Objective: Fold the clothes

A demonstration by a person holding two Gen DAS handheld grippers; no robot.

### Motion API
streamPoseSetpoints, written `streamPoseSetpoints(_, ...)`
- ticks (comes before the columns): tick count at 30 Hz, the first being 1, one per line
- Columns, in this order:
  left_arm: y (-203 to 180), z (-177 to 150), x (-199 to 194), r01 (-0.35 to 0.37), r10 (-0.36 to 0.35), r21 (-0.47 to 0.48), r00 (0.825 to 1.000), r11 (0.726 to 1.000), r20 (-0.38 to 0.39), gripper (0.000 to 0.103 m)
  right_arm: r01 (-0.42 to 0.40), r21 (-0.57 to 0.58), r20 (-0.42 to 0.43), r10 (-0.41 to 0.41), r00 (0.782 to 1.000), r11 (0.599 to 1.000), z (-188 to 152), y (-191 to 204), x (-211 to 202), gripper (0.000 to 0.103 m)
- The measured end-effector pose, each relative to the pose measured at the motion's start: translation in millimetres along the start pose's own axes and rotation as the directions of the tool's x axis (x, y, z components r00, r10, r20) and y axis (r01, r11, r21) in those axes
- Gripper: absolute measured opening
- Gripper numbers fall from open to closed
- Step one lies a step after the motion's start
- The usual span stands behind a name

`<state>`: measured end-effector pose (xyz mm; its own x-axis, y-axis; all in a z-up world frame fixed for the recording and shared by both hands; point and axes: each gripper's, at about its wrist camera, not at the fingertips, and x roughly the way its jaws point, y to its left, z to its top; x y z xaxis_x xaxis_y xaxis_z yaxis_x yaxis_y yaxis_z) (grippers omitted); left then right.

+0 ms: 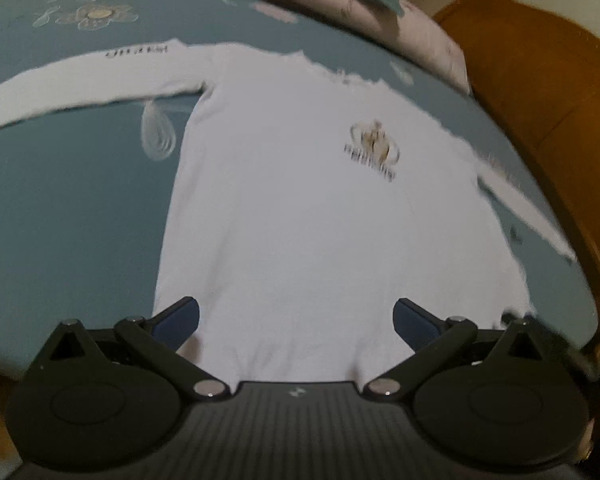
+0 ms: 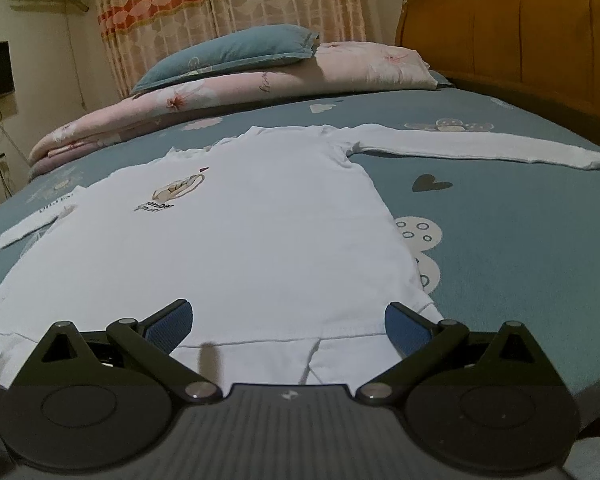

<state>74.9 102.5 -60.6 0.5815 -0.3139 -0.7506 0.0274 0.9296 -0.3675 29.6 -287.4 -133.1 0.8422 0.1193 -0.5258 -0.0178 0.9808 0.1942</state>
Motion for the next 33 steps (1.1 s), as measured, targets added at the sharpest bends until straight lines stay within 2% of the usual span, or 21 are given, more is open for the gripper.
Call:
streamPoseSetpoints(3, 5, 3, 17, -0.029, 0.028, -0.023, 0.999, 0.999, -0.039, 0.102, -0.005, 0.009, 0.000, 0.005, 1.000, 1.000, 0, -1, -1, 0.103)
streamPoseSetpoints(8, 14, -20, 18, -0.048, 0.046, -0.048, 0.998, 0.998, -0.051, 0.102, -0.013, 0.019, 0.000, 0.013, 1.000, 1.000, 0, -4, -3, 0.103)
streamPoseSetpoints(12, 18, -33, 6, -0.059, 0.054, -0.063, 0.996, 0.996, -0.076, 0.102, -0.013, 0.025, 0.001, 0.013, 1.000, 1.000, 0, -4, -2, 0.103)
streamPoseSetpoints(15, 24, -26, -6, -0.081, 0.077, -0.082, 0.996, 0.993, -0.052, 0.102, -0.014, 0.027, 0.001, 0.014, 1.000, 1.000, 0, -4, -2, 0.103)
streamPoseSetpoints(19, 22, -18, -16, -0.039, 0.038, -0.111, 0.999, 0.993, -0.010, 0.102, -0.012, 0.020, 0.001, 0.012, 1.000, 1.000, 0, -3, -2, 0.103)
streamPoseSetpoints(23, 11, -20, -2, -0.048, 0.045, -0.073, 0.998, 0.996, -0.033, 0.102, 0.000, 0.005, -0.001, 0.000, 1.000, 1.000, -1, -1, -1, 0.103)
streamPoseSetpoints(30, 11, -33, 7, -0.067, 0.062, -0.073, 0.996, 0.995, -0.067, 0.102, 0.019, -0.038, -0.003, -0.019, 1.000, 0.999, -4, 4, 0, 0.103)
streamPoseSetpoints(33, 5, -24, 2, -0.045, 0.041, -0.076, 0.998, 0.996, -0.045, 0.102, 0.039, -0.061, -0.003, -0.039, 0.999, 0.997, -5, 8, 2, 0.103)
